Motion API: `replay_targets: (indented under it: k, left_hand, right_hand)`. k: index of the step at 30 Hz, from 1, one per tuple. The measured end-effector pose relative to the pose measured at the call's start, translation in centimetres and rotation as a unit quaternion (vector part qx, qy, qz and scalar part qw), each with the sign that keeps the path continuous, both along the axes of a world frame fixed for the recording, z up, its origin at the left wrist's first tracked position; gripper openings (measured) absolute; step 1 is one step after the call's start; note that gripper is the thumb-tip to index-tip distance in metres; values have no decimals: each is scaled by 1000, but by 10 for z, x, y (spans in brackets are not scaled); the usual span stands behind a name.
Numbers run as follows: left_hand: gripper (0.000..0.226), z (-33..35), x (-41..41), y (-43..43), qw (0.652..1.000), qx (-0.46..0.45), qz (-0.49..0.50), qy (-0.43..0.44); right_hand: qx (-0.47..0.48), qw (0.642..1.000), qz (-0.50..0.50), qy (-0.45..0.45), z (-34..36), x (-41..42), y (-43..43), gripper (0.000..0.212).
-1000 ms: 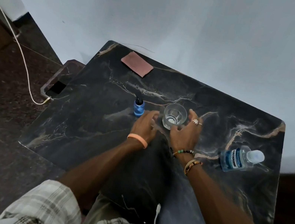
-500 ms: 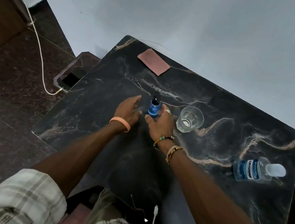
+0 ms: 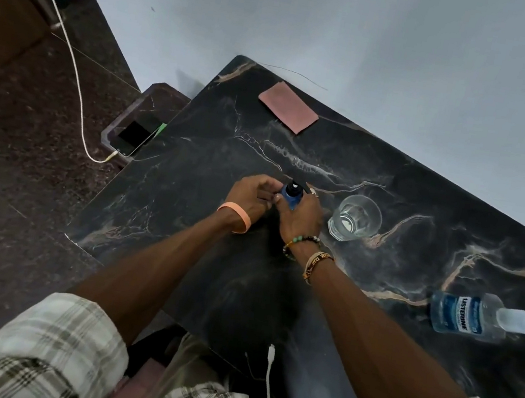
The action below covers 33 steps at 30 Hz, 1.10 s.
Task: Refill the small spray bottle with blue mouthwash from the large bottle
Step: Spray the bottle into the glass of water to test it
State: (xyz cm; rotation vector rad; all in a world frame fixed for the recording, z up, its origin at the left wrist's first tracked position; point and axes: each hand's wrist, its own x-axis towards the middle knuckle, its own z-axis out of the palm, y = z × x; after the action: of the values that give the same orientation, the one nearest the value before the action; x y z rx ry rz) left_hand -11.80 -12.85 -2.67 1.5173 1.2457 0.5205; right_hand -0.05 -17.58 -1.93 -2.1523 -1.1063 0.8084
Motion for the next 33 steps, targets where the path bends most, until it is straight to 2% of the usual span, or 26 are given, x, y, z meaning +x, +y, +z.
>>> replay_targets:
  k: [2, 5, 9, 13, 18, 20, 23, 26, 30, 33]
  left_hand:
    - [45, 0, -2, 0, 1000, 4, -17, 15]
    - [56, 6, -2, 3, 993, 48, -100, 49]
    - [57, 24, 5, -6, 983, 71, -167, 8]
    - [54, 38, 31, -29, 987, 91, -129, -45]
    - [42, 36, 81, -73, 988, 141, -22, -59]
    - [46, 33, 94, -81, 989, 130, -37, -61]
    - [52, 29, 109, -89, 987, 99, -119, -52]
    - [50, 28, 122, -103, 985, 112, -129, -20]
    - [27, 34, 142, -135, 981, 187, -59, 7]
    - [27, 35, 153, -153, 980, 196, -27, -13]
  right_hand:
    - [35, 999, 9, 31, 7, -1, -5, 39]
    - [71, 994, 58, 64, 20, 3, -18, 35]
    - [112, 987, 89, 68, 38, 21, -39, 33]
    - [173, 981, 49, 67, 52, 36, -62, 47]
    - [216, 971, -61, 79, 58, 56, -85, 63]
    - [214, 969, -73, 100, 61, 69, -93, 68]
    - [202, 972, -59, 110, 60, 91, -111, 69]
    - [218, 969, -69, 95, 56, 103, -129, 69]
    - [278, 953, -109, 57, 57, 109, -133, 91]
    - [304, 945, -117, -18, 54, 116, -128, 92]
